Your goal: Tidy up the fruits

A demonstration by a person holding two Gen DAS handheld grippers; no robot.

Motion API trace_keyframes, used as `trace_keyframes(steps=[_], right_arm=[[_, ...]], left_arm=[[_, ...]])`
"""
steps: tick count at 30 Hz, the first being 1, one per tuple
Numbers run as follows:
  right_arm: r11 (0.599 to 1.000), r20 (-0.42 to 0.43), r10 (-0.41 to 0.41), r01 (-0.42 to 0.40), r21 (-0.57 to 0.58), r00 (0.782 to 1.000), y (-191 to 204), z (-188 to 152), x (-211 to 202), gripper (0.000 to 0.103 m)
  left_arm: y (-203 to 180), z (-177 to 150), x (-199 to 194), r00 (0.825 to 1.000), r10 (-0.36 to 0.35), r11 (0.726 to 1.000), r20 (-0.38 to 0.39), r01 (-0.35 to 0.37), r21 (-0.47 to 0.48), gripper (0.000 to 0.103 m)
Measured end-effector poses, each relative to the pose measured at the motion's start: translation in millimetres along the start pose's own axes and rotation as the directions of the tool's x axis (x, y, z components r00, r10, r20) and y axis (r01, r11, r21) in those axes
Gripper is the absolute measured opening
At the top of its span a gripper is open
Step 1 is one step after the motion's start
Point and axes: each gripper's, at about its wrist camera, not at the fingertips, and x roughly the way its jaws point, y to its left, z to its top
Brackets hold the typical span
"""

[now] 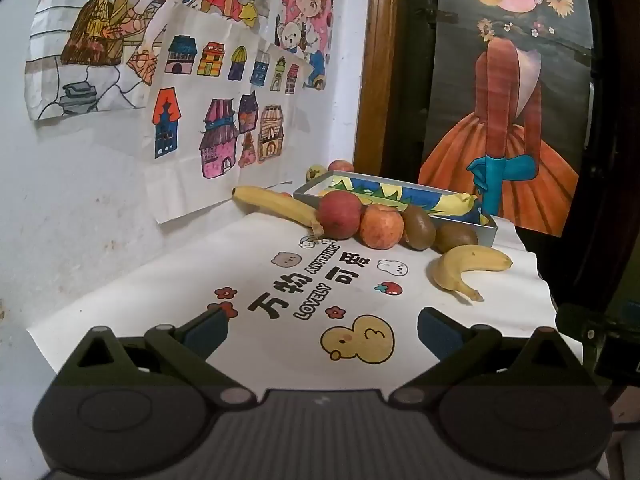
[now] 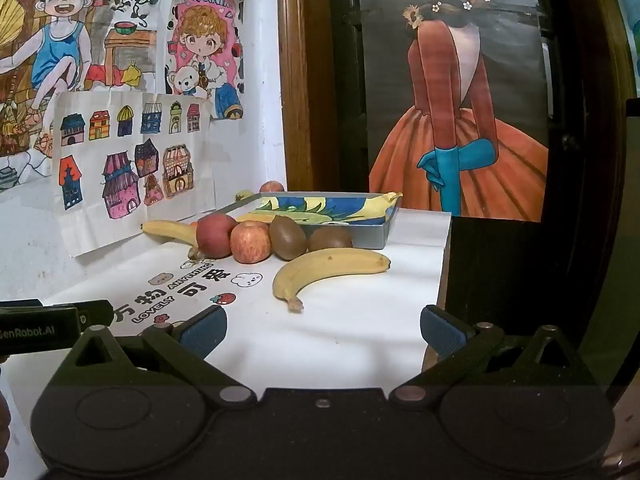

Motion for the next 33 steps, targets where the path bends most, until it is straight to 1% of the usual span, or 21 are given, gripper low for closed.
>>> trace_keyframes(steps=[31, 33], right_arm=[[1.0, -0.012, 0.001, -0.001, 0.004, 1.0, 0.2, 1.4, 2.9, 0.102], [1.0, -0.012, 0.001, -0.001, 0.004, 1.0, 0.2, 1.4, 3.2, 0.102]], left_arm=[[0.2, 0.5, -0.3, 1.0, -0.002, 1.0, -0.006, 0.002, 0.001, 0.103], [0.0, -4.5, 1.9, 1.0, -0.002, 1.0, -0.006, 0.002, 0.001, 0.103]])
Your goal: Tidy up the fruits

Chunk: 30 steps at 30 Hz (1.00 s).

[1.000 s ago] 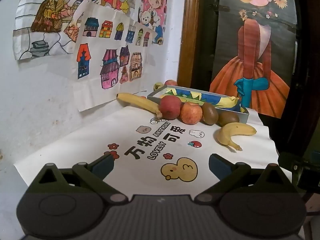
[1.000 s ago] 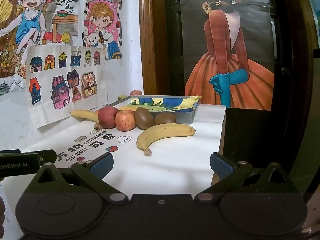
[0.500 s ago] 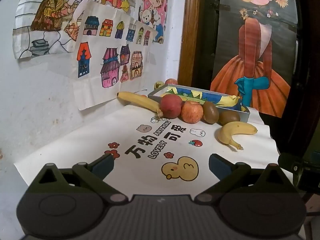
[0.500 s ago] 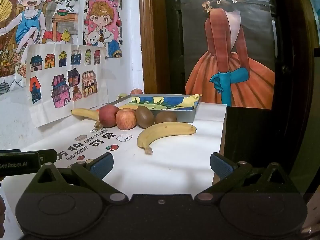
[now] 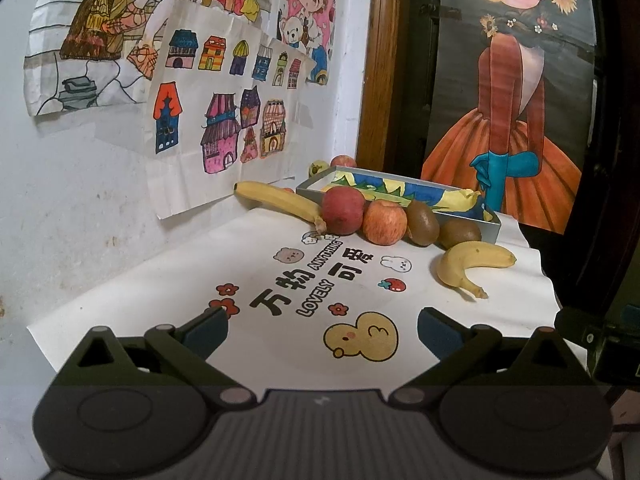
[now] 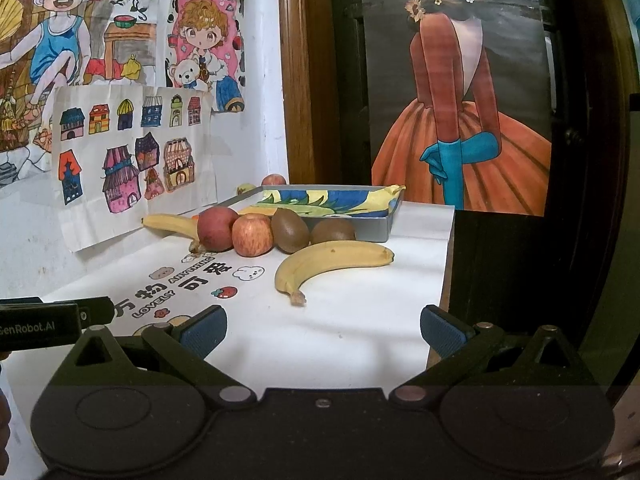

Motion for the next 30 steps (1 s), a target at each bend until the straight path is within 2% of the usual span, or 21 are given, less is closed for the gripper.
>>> trace_keyframes(steps=[14, 15, 20, 24, 30], right_arm=[[1.0, -0.004, 0.002, -0.002, -0.001, 1.0, -2.5, 10.5, 3.4, 0.102], [1.0, -0.005, 0.002, -0.002, -0.001, 1.0, -0.5, 0.6, 3.2, 0.102], [1.0, -0.011, 0.008, -0.008, -0.001, 1.0, -2.4, -3.9, -2.8, 0.102], [1.0, -0.018, 0.022, -0.022, 0.002, 1.0, 4.7, -0.6, 10.5, 0.102], [1.0, -0.023, 0.03, -0.03, 0.002, 0.999, 2.5, 2.9, 8.2, 0.102]], left_arm=[[4.5, -0.9, 5.6, 1.0, 0.0, 1.0, -0.004, 0.0, 0.0, 0.103], [4.2, -1.2, 6.8, 1.0, 0.0, 1.0, -0.005, 0.0, 0.0, 0.103], [5.0, -1.9, 8.7, 1.0, 0.002, 1.0, -0.005, -0.002, 0.0, 0.103], [5.2, 0.0, 9.7, 1.0, 0.007, 1.0, -0.006, -0.007, 0.0, 0.103], [5.0, 2.2, 8.1, 1.0, 0.014, 1.0, -0.008, -0.014, -0.001, 0.103]])
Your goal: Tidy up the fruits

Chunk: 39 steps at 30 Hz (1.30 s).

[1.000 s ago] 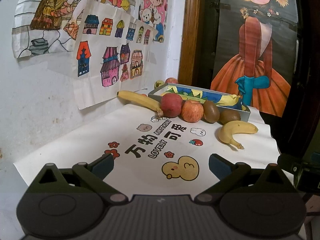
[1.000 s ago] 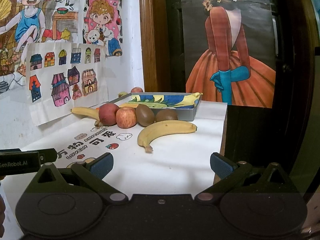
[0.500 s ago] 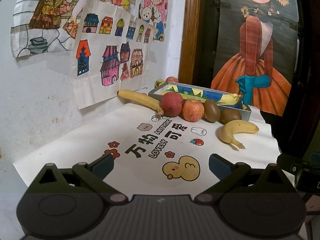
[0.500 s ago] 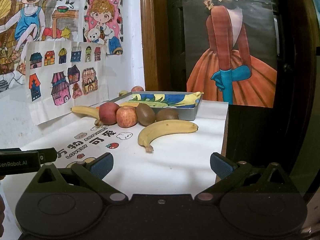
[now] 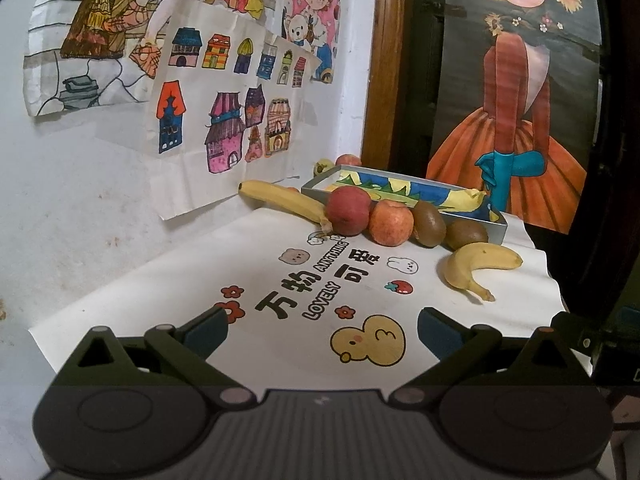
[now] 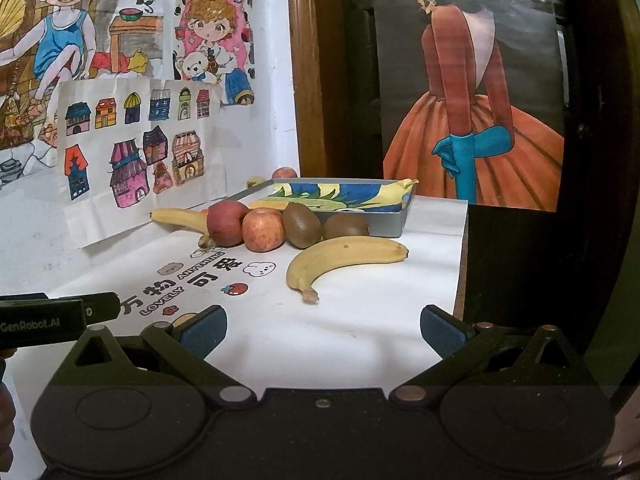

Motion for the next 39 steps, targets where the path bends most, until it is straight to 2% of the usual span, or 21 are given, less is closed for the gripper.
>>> trace_keyframes(steps=[8, 12, 21, 25, 29, 32, 36, 39], right_arm=[[1.0, -0.002, 0.006, -0.006, -0.002, 1.0, 0.9, 1.6, 0.9, 0.102], [0.999, -0.001, 0.038, -0.038, -0.003, 0.999, 2.7, 5.4, 1.3, 0.102], [0.997, 0.032, 0.07, -0.068, -0.044, 0.997, 3.5, 26.1, 4.7, 0.102], [0.993, 0.019, 0.117, -0.117, -0.02, 0.993, -2.9, 40.1, 9.6, 0.102], [0.988, -0.011, 0.141, -0.142, -0.055, 0.99, -4.3, 64.6, 17.9, 0.102], [0.977, -0.045, 0.192, -0.195, -0.088, 0.98, -5.9, 98.1, 25.8, 0.102], [0.974, -0.014, 0.225, -0.225, -0.006, 0.974, -15.1, 148.9, 37.3, 0.102], [0.977, -0.003, 0.211, -0.211, 0.002, 0.977, -15.3, 167.1, 54.3, 0.102]], left_arm=[[-0.6, 2.1, 0.8, 1.0, 0.001, 1.0, -0.007, -0.001, 0.007, 0.103], [-2.9, 6.6, 1.9, 1.0, 0.006, 1.0, -0.007, -0.006, 0.007, 0.103], [-7.5, 23.8, 3.6, 1.0, 0.017, 0.999, 0.02, -0.018, 0.029, 0.103], [-9.6, 33.6, 7.1, 1.0, 0.021, 0.998, 0.023, -0.023, 0.057, 0.103], [-11.0, 47.6, 8.9, 1.0, 0.022, 0.992, 0.022, -0.025, 0.121, 0.103], [-13.0, 66.8, 11.0, 1.0, 0.02, 0.984, 0.017, -0.023, 0.176, 0.103], [-9.7, 100.0, 17.0, 0.999, 0.017, 0.985, 0.05, -0.026, 0.172, 0.103], [-6.5, 117.5, 29.4, 0.997, 0.017, 0.984, 0.08, -0.031, 0.174, 0.103]])
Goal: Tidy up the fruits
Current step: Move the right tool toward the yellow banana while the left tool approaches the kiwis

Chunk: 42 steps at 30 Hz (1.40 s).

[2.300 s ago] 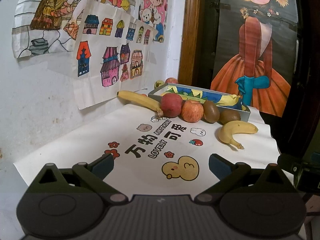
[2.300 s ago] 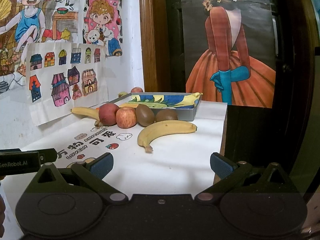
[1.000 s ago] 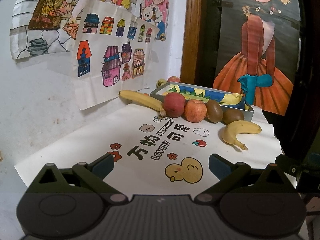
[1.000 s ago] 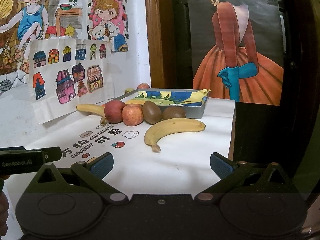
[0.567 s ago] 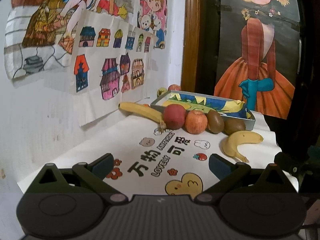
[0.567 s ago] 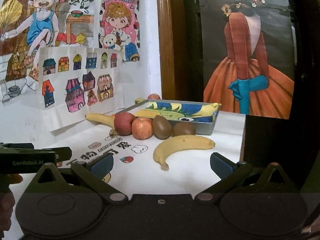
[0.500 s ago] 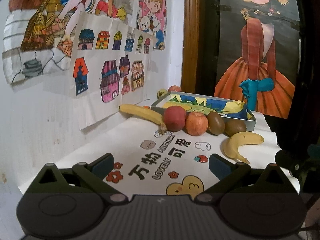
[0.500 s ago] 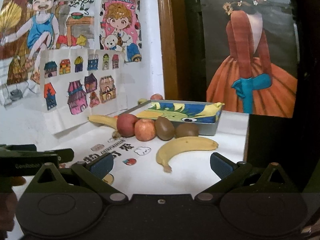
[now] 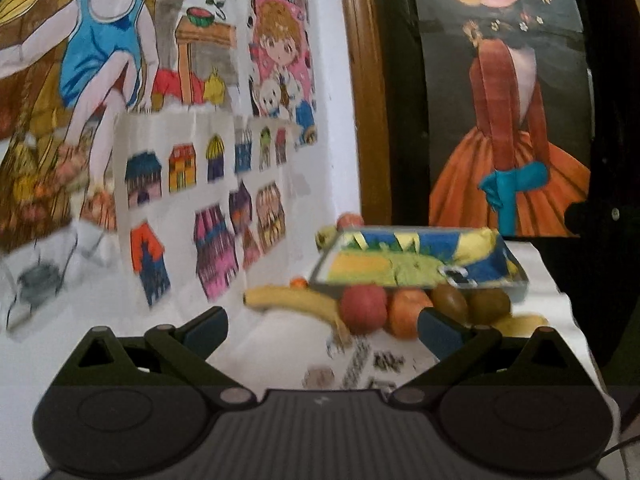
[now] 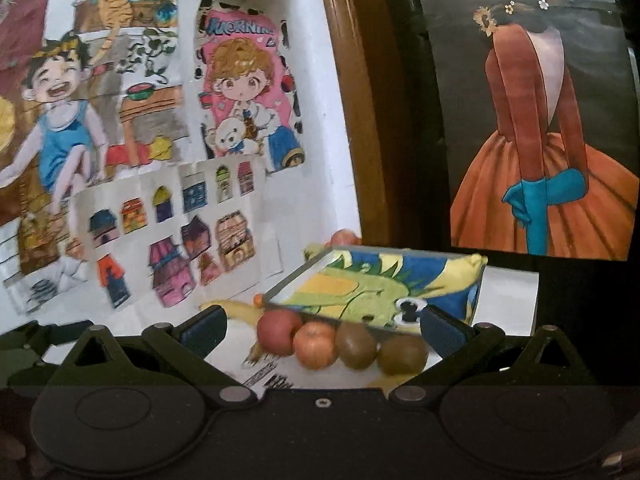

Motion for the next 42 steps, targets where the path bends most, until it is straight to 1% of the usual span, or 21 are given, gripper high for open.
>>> trace_keyframes(steps=[2, 6, 9, 12, 15, 18, 21, 27, 29, 32, 34, 37, 39, 40, 41, 42], right_arm=[[1.0, 0.006, -0.027, 0.027, -0.012, 1.0, -1.6, -2.7, 11.8, 0.102], [0.995, -0.025, -0.082, 0.081, -0.06, 0.996, -5.0, -28.1, 41.6, 0.102], [0.993, -0.089, -0.104, 0.098, -0.065, 0.991, -10.2, -53.1, 64.3, 0.102], [0.991, -0.16, -0.122, 0.111, -0.076, 0.98, -12.2, -71.3, 87.7, 0.102], [0.991, -0.213, -0.129, 0.117, -0.069, 0.969, -15.7, -83.5, 107.5, 0.102], [0.992, -0.252, -0.129, 0.123, -0.038, 0.959, -21.2, -88.4, 123.8, 0.102], [0.991, -0.263, -0.132, 0.13, -0.026, 0.956, -24.1, -90.9, 134.6, 0.102], [0.988, -0.301, -0.146, 0.154, 0.001, 0.942, -27.2, -96.5, 154.2, 0.102], [0.985, -0.311, -0.162, 0.171, 0.0, 0.936, -26.1, -97.0, 161.0, 0.098], [0.979, -0.322, -0.197, 0.205, -0.006, 0.926, -25.2, -98.6, 169.7, 0.098], [0.977, -0.315, -0.205, 0.214, -0.005, 0.927, -24.9, -99.8, 170.7, 0.098], [0.974, -0.311, -0.222, 0.223, -0.034, 0.924, -21.9, -101.9, 171.9, 0.098], [0.972, -0.309, -0.236, 0.229, -0.06, 0.921, -19.9, -104.4, 171.8, 0.094], [0.969, -0.311, -0.247, 0.237, -0.072, 0.918, -20.4, -106.1, 171.7, 0.087], [0.971, -0.326, -0.237, 0.229, -0.062, 0.915, -23.3, -108.4, 172.0, 0.087], [0.972, -0.315, -0.233, 0.226, -0.06, 0.92, -24.8, -109.6, 169.7, 0.087]], left_arm=[[3.8, 4.1, 13.8, 1.0, -0.021, 1.0, 0.021, 0.021, 0.003, 0.103], [5.6, 4.3, 50.0, 0.996, -0.094, 0.996, -0.001, 0.094, -0.003, 0.103], [3.2, 0.0, 76.5, 0.987, -0.157, 0.988, -0.023, 0.157, -0.005, 0.103], [1.2, -5.9, 99.3, 0.977, -0.206, 0.979, -0.05, 0.205, -0.017, 0.103], [-1.6, -11.7, 116.6, 0.969, -0.239, 0.971, -0.06, 0.238, -0.021, 0.103], [-4.0, -15.8, 128.8, 0.959, -0.274, 0.962, -0.064, 0.274, -0.022, 0.103], [-7.3, -18.0, 137.1, 0.952, -0.299, 0.954, -0.071, 0.297, -0.031, 0.103], [-21.6, -11.1, 147.7, 0.942, -0.332, 0.943, -0.056, 0.333, 0.006, 0.103], [-27.7, -8.1, 153.2, 0.938, -0.344, 0.938, -0.049, 0.345, 0.015, 0.103], [-35.7, -5.2, 161.3, 0.928, -0.37, 0.928, -0.045, 0.371, 0.029, 0.103], [-42.1, -3.9, 167.2, 0.921, -0.386, 0.921, -0.047, 0.388, 0.044, 0.103], [-48.5, -3.6, 172.5, 0.913, -0.406, 0.911, -0.047, 0.408, 0.053, 0.103], [-51.5, -3.8, 175.3, 0.909, -0.414, 0.908, -0.048, 0.416, 0.048, 0.103], [-52.8, -4.6, 176.3, 0.907, -0.418, 0.907, -0.049, 0.42, 0.044, 0.103], [-53.6, -5.2, 177.4, 0.906, -0.421, 0.905, -0.051, 0.423, 0.042, 0.103], [-54.5, -5.9, 178.0, 0.904, -0.423, 0.904, -0.054, 0.426, 0.04, 0.103]])
